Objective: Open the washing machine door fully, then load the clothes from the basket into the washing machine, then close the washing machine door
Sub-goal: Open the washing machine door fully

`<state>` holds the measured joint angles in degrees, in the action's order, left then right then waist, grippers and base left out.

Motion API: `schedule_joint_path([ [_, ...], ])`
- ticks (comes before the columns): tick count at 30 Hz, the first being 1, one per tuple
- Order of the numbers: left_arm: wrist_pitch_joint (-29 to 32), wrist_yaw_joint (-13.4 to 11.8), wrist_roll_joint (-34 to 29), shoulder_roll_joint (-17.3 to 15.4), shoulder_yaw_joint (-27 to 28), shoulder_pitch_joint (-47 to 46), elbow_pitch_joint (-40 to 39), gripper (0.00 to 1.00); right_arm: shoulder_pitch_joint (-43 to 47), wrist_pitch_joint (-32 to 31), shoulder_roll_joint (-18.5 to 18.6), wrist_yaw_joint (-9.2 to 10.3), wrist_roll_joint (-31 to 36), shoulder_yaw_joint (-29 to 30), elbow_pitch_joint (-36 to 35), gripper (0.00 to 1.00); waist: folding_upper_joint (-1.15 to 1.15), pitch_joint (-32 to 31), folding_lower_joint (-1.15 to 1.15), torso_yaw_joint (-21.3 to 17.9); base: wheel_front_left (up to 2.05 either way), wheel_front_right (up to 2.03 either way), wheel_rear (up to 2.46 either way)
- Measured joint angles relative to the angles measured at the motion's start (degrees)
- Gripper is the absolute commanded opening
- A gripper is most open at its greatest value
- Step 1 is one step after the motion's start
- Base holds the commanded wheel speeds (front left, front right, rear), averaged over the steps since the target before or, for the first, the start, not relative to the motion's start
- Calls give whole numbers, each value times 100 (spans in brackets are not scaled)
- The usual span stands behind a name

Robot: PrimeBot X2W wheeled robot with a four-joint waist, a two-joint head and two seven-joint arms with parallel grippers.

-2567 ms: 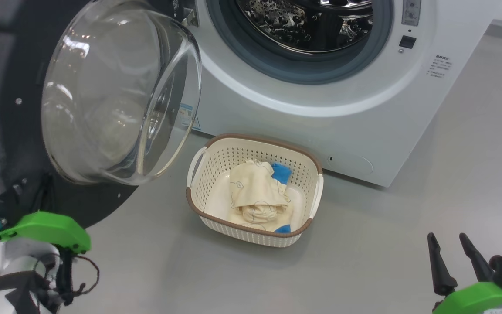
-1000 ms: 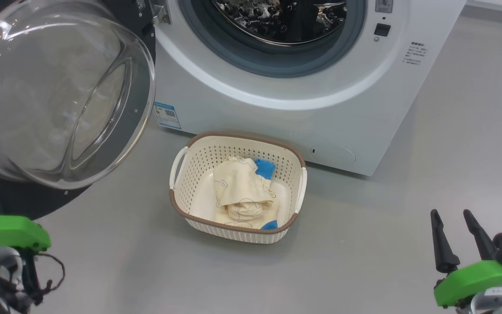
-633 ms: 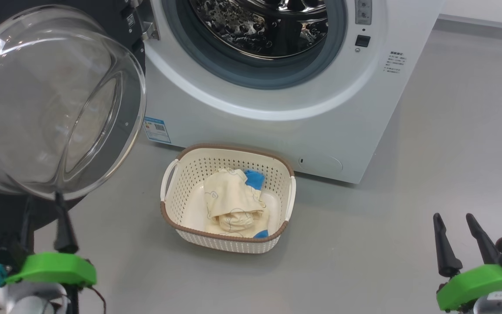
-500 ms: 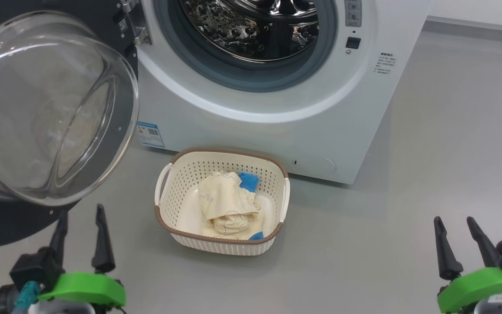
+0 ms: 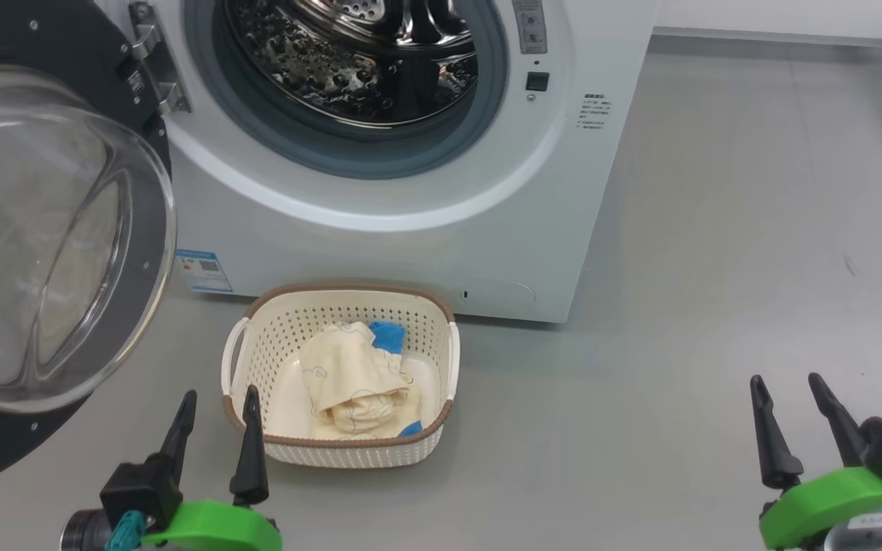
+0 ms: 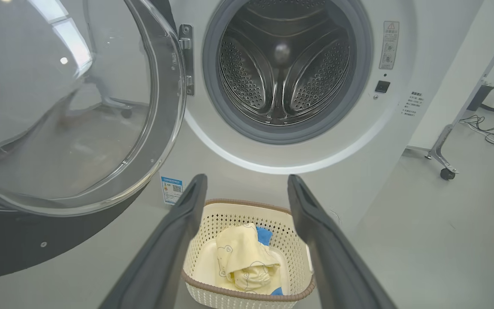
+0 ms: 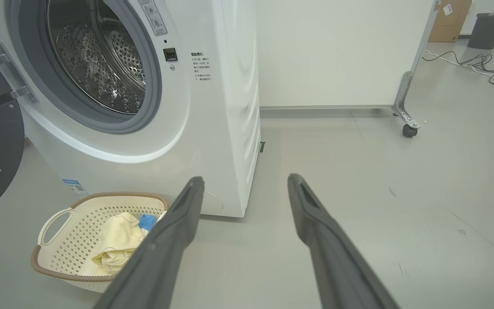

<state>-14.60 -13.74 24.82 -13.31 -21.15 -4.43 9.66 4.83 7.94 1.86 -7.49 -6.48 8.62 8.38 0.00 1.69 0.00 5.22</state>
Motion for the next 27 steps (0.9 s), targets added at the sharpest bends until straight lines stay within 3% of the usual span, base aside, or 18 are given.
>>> schedule_joint_path([
  [11, 0, 120, -134, 88, 44, 1, 321, 100, 214, -74, 0, 0, 53, -80, -176, 100, 0, -189, 0, -442, 0, 0, 0],
  [27, 0, 318, -334, 227, 64, 1, 489, 100, 319, -119, 0, 0, 52, -125, -219, 100, 0, -186, 0, -455, 0, 0, 0],
])
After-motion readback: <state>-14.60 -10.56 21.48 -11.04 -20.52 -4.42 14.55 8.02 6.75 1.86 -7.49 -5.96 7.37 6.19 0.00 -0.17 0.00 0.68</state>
